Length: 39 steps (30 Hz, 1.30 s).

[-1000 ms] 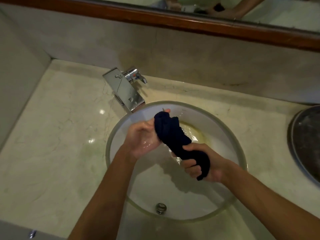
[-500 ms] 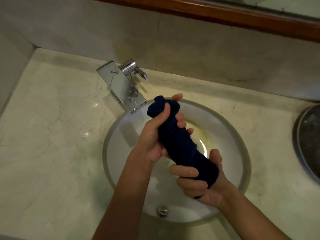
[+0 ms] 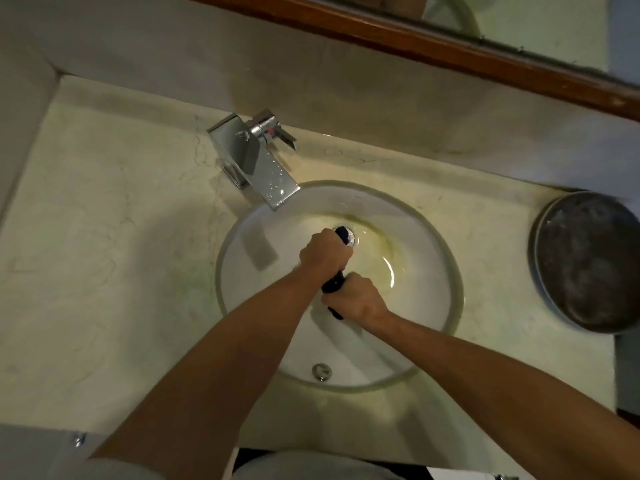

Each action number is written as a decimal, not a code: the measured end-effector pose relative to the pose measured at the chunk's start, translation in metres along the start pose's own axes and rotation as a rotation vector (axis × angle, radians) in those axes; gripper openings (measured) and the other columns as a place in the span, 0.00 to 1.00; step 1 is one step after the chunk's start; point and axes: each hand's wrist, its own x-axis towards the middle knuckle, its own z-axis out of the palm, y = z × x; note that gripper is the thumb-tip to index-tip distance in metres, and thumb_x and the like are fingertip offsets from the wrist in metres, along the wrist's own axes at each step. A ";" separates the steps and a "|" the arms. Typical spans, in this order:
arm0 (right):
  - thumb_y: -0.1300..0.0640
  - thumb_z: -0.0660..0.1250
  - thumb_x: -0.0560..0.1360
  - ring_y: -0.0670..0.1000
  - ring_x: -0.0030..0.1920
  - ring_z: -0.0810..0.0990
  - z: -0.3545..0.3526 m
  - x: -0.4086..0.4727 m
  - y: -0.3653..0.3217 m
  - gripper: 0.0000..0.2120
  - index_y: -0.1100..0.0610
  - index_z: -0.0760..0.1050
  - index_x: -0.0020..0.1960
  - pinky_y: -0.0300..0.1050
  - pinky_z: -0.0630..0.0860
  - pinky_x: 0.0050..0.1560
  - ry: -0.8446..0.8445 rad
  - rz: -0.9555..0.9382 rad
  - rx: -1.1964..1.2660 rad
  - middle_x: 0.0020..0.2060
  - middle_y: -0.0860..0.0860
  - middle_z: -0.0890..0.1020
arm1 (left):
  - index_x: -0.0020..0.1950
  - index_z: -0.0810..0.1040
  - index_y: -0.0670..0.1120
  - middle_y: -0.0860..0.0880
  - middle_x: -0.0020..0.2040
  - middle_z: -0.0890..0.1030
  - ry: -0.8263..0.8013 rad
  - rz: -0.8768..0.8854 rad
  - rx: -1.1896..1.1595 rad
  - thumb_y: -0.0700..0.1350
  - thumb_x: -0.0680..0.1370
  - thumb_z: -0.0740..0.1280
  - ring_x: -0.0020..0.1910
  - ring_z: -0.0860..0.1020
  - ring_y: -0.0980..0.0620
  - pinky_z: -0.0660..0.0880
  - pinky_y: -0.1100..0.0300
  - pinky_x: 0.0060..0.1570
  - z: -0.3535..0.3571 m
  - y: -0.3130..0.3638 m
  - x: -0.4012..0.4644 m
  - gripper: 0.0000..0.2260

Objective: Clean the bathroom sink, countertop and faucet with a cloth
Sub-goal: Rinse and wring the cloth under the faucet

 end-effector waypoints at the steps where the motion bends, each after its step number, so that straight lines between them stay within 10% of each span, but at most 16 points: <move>1: 0.52 0.69 0.65 0.52 0.37 0.84 0.006 0.000 -0.001 0.14 0.60 0.79 0.46 0.49 0.84 0.39 0.015 0.000 -0.054 0.38 0.53 0.85 | 0.58 0.78 0.43 0.45 0.53 0.83 0.010 -0.004 0.067 0.46 0.77 0.68 0.52 0.82 0.44 0.74 0.56 0.48 0.002 -0.004 0.001 0.11; 13: 0.53 0.70 0.71 0.55 0.42 0.79 0.033 0.005 -0.004 0.20 0.59 0.71 0.60 0.46 0.70 0.39 0.089 -0.131 -0.514 0.47 0.53 0.81 | 0.62 0.76 0.44 0.44 0.61 0.80 -0.009 -0.046 0.222 0.47 0.79 0.67 0.60 0.80 0.43 0.72 0.54 0.55 0.014 -0.037 0.006 0.13; 22: 0.52 0.73 0.69 0.61 0.47 0.82 -0.045 -0.019 0.019 0.26 0.62 0.70 0.61 0.49 0.76 0.39 0.486 -0.048 -0.069 0.48 0.58 0.82 | 0.70 0.71 0.42 0.42 0.69 0.71 0.304 0.141 -0.100 0.66 0.78 0.65 0.67 0.71 0.41 0.73 0.47 0.63 -0.038 -0.003 -0.020 0.32; 26: 0.51 0.74 0.65 0.56 0.44 0.83 -0.071 -0.042 0.015 0.29 0.57 0.71 0.63 0.51 0.80 0.41 0.505 -0.127 0.155 0.44 0.51 0.83 | 0.52 0.80 0.43 0.46 0.50 0.82 -0.341 -0.147 -0.638 0.69 0.78 0.63 0.44 0.80 0.48 0.76 0.57 0.44 -0.015 0.012 -0.070 0.28; 30: 0.56 0.76 0.70 0.49 0.35 0.84 -0.084 -0.075 0.014 0.31 0.53 0.65 0.69 0.43 0.77 0.31 0.278 -0.239 0.517 0.43 0.51 0.84 | 0.65 0.80 0.43 0.43 0.57 0.85 -0.480 -0.066 -1.221 0.58 0.78 0.71 0.55 0.82 0.44 0.78 0.52 0.51 -0.001 0.027 -0.088 0.23; 35: 0.55 0.67 0.76 0.54 0.44 0.83 -0.109 -0.099 0.034 0.17 0.65 0.82 0.58 0.43 0.81 0.44 -0.375 -0.203 1.342 0.47 0.59 0.84 | 0.47 0.77 0.41 0.47 0.27 0.72 -0.427 -0.025 -1.337 0.49 0.81 0.66 0.26 0.70 0.50 0.67 0.58 0.28 -0.012 0.037 -0.110 0.11; 39: 0.46 0.62 0.81 0.58 0.59 0.83 -0.129 -0.106 0.056 0.23 0.61 0.78 0.68 0.53 0.78 0.62 -0.533 -0.242 1.301 0.61 0.61 0.82 | 0.62 0.77 0.35 0.38 0.45 0.85 -0.202 -0.023 -1.286 0.41 0.79 0.65 0.45 0.82 0.42 0.78 0.50 0.45 -0.009 0.042 -0.123 0.15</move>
